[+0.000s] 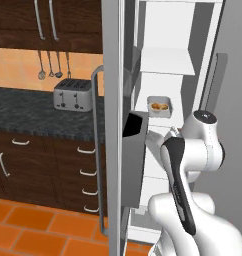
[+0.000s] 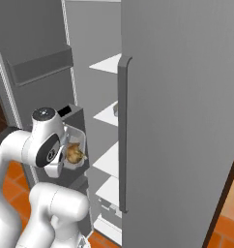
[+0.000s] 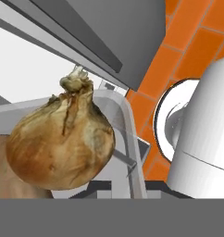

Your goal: Take the meat container that has the chicken drumstick and place it on the second highest rack of the freezer. Then take the vegetable container that has the sweet potato and onion and place it on the highest rack of the freezer.

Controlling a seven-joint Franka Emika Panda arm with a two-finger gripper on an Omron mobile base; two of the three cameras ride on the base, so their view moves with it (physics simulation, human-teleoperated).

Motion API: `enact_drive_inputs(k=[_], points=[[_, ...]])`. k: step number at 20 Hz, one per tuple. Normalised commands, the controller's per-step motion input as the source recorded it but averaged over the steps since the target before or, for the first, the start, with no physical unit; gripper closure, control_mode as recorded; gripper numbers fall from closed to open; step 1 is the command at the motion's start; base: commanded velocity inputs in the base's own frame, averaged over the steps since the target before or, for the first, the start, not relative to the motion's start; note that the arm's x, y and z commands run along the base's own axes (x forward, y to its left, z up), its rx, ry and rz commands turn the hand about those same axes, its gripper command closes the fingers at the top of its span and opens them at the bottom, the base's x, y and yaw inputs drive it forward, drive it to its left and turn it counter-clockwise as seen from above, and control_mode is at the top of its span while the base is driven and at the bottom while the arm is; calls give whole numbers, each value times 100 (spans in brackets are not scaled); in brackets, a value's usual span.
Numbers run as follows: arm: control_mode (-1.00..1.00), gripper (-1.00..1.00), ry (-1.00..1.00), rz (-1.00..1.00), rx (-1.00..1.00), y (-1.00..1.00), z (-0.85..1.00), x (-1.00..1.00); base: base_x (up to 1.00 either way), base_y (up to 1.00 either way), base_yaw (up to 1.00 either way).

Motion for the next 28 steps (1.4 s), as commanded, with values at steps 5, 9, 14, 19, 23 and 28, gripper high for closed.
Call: enact_drive_inputs(k=[5, 9, 14, 19, 23, 28], points=[[-100, 100, -1, -5, -6, 0, 0, 3, 0, 0, 0], [-100, 100, -10, -8, -8, -13, 26, -22, 0, 0, 0], [-100, 100, -10, -1, -2, -39, 94, -76, 0, 0, 0], [-100, 100, 6, -3, -22, -5, 100, -38, 0, 0, 0], [-100, 100, 8, -11, -27, 7, 79, -2, 0, 0, 0], [-100, 100, -5, -3, -1, 0, 49, 0, 0, 0, 0]])
